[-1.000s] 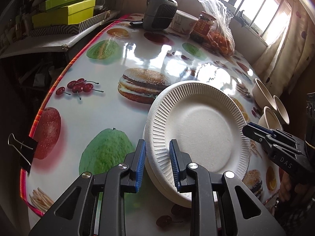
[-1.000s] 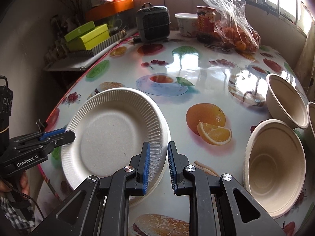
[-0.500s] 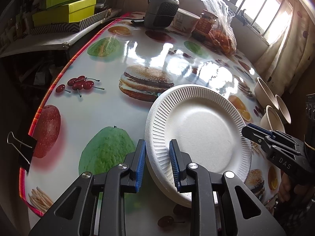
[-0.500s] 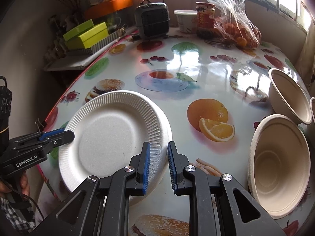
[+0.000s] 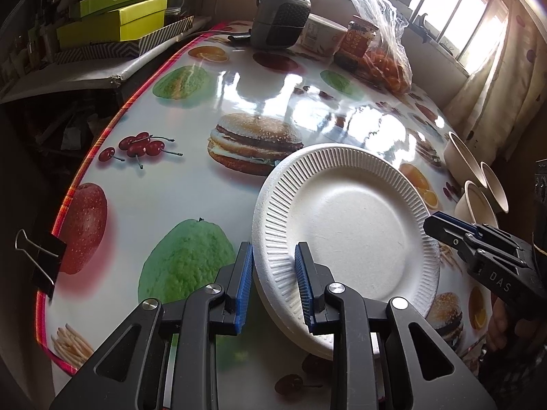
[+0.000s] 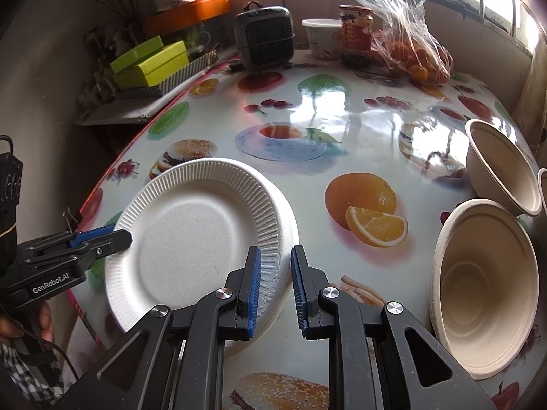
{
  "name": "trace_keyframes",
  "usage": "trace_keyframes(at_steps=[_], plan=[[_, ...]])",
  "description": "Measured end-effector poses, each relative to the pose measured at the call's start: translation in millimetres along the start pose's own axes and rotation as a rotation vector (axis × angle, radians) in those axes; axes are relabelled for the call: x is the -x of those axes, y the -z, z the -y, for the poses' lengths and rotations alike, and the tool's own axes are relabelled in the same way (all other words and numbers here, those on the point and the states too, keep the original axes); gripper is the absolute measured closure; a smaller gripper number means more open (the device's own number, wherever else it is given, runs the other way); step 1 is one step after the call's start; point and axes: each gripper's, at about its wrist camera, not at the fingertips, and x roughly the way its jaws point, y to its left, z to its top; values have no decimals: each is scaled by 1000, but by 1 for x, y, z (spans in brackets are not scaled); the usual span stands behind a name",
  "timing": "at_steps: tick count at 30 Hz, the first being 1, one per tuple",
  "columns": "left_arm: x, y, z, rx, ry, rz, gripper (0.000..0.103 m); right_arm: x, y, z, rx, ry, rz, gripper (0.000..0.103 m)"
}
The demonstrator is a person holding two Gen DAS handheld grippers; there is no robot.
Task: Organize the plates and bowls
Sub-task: 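Lower the held plate onto the plate stack and open the left gripper, then move the left gripper to the rim of a beige paper bowl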
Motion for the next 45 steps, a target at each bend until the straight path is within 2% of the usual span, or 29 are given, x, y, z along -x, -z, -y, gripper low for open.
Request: trace_keyframes(at_steps=[6,10,14,18,21,24,27,33,36,45], plan=[[1,0,1,-5,-13,7,76,2,-1,0,-1,2,6,85],[5,-1,1,-5,-14,23,69,5,-1,0,-3,3,13,84],[8,-3,3,-17,-24,39,68,8,0,2,-13,6,22,80],[12,-4,6,-27,-34,53,63,14,-1,5,-21,11,40,76],[16,-6,11,-37,-43,73,62,20,-1,6,-22,30,60,69],[20,-9,18,-50,-51,93,62,27,-2,10,-32,37,84,66],[25,-11,28,-73,-67,121,62,35,-3,13,-40,48,108,63],[34,-18,54,-122,-48,160,57,50,-3,24,-57,79,151,61],[35,-21,68,-144,-17,162,56,57,-3,30,-70,92,168,60],[26,-30,111,-211,5,154,56,76,-1,60,-113,141,208,59]])
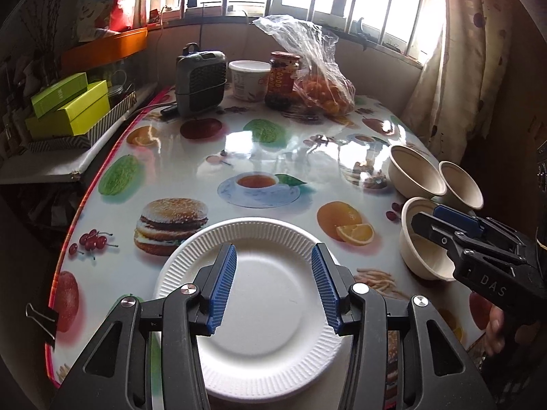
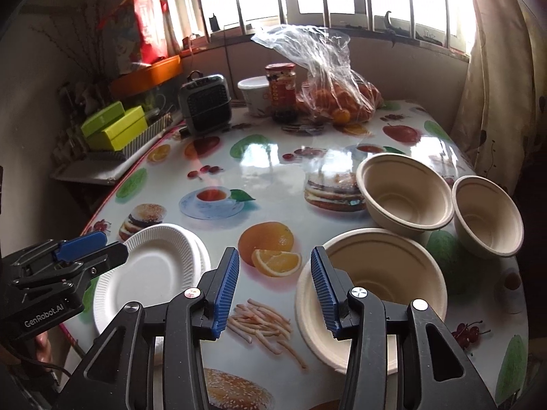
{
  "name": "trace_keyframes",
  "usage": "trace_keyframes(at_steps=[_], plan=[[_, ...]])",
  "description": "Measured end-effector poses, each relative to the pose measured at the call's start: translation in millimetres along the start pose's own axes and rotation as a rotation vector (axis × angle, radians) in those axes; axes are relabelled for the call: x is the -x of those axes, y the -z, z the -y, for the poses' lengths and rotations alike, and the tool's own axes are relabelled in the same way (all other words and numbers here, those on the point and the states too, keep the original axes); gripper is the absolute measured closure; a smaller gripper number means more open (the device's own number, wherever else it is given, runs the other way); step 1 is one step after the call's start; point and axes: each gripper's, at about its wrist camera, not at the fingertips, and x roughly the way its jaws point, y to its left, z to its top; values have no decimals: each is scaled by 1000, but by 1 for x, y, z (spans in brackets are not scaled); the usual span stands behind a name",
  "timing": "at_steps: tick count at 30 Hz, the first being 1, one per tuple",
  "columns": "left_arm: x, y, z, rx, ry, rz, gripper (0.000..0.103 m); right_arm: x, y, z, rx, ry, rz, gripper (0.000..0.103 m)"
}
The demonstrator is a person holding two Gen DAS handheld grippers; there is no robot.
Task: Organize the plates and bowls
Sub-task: 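Move the left gripper to the rim of a beige paper bowl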
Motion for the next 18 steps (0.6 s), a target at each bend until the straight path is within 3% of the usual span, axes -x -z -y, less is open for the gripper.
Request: trace_keyframes(at_steps=[18], plan=[[-35,-44,73,-87,44,6,56,18,-15,89,-82,121,60,55]])
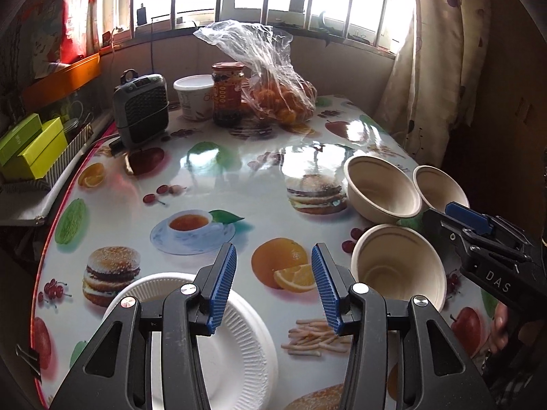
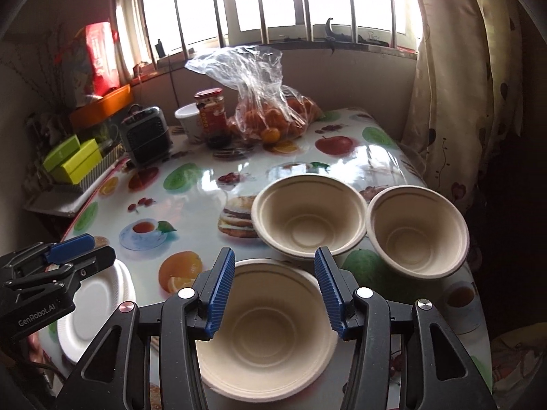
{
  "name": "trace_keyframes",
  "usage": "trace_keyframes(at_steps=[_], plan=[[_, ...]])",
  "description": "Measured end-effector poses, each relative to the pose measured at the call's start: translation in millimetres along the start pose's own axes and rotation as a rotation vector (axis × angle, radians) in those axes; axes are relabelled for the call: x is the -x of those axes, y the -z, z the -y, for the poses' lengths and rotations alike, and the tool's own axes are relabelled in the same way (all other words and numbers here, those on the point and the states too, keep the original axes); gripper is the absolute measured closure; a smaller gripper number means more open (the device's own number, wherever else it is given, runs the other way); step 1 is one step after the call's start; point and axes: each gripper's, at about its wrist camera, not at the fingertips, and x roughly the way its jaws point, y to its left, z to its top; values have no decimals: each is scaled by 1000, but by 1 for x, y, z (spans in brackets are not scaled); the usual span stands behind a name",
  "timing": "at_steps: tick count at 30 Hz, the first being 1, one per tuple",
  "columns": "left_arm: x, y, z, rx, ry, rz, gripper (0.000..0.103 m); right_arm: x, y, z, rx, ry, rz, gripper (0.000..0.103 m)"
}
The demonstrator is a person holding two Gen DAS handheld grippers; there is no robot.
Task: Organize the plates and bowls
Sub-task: 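Move the left gripper to the rim of a beige paper bowl, then close the left gripper on the bowl rim and lift it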
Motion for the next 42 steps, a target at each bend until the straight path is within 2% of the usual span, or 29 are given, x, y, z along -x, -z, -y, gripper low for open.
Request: trace_keyframes(at_steps=[15,19,24,30,42], plan=[[-57,-33,38,-9,106,-70,56,-27,-13,63,-73,46,-27,55],[-70,-45,41,11,145,-86,56,-33,-12,71,-101,29,-39,55],[-83,-59,49,-4,151,-98,56,-36,-10,82,-135,15,-39,55],[-103,-72,54,-4,171,-117,56,-39,-7,81,-158,-45,-54,55],[-134,-82,54,38,207,-185,56,-53,-6,75,-168,-108,-93,57]])
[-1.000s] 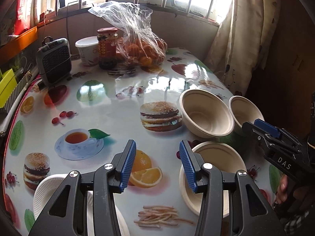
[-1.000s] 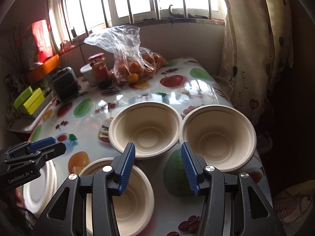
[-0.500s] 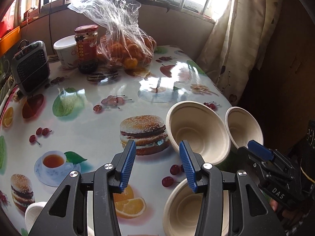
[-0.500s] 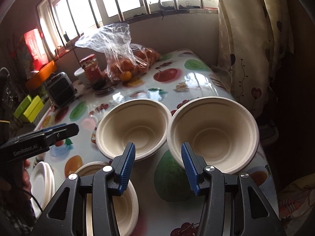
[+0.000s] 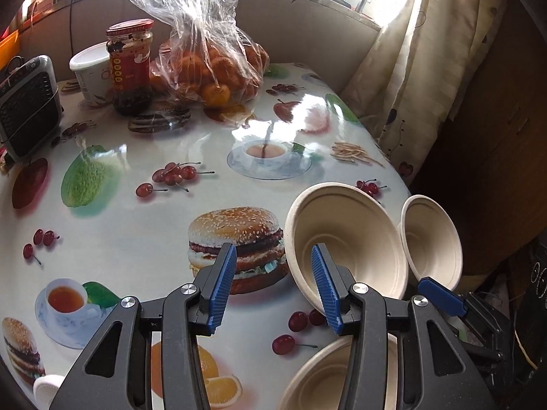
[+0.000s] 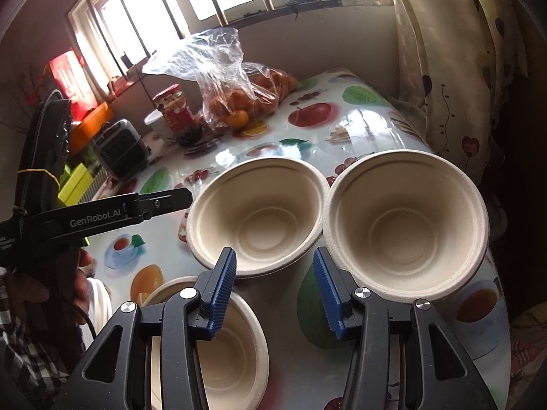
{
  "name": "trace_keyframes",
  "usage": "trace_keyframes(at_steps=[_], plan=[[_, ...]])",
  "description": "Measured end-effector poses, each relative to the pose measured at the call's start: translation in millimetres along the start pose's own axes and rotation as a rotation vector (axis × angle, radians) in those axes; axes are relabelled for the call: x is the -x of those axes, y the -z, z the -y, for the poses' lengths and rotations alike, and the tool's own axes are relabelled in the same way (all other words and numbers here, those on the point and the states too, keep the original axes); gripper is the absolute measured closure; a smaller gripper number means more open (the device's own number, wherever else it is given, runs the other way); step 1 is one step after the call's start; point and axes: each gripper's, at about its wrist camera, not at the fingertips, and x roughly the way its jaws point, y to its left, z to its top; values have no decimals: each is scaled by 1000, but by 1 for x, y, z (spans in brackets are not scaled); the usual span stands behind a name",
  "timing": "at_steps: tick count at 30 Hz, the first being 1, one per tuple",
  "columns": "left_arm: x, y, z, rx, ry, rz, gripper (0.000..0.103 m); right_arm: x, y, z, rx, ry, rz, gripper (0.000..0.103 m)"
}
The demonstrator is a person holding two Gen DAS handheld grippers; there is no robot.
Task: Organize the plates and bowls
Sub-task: 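Close the left gripper on the bowl rim and lift it, then carry the held bowl over another beige bowl and lower it in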
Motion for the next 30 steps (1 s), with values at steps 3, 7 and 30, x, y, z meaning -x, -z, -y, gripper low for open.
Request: trace_keyframes(at_steps=[3,7,30], plan=[[-5,-1,-1,4,0,-10,56,-4,-2,1,-2,1,-7,57],[-10,-2,2,-2,20,-19,56,-12,-4,2,-21,-13,-21,57],[-22,-6,6,0,45,-36,79,-23,-10,8,-66,-3,-14,77]])
